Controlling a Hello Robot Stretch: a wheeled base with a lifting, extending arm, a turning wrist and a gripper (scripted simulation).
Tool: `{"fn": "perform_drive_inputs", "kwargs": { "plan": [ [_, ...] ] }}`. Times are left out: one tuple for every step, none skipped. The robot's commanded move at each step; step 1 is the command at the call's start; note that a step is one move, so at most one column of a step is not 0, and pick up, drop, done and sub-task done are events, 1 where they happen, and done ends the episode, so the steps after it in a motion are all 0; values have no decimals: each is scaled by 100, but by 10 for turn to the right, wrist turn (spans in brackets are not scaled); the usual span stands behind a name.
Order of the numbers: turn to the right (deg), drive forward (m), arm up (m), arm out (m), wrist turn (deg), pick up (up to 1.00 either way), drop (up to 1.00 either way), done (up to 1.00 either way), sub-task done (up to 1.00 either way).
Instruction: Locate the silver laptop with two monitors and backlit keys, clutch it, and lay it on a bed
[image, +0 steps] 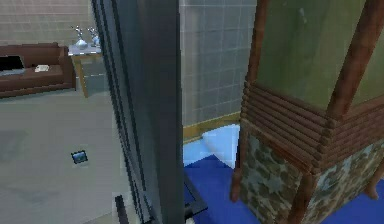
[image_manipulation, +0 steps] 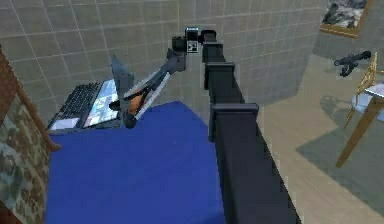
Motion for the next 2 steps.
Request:
{"fn": "perform_drive_inputs", "kwargs": {
  "plan": [
    [0,0,0,0,390,0,0,0,0],
    [0,0,-26,0,0,0,0,0,0]
  ]
}}
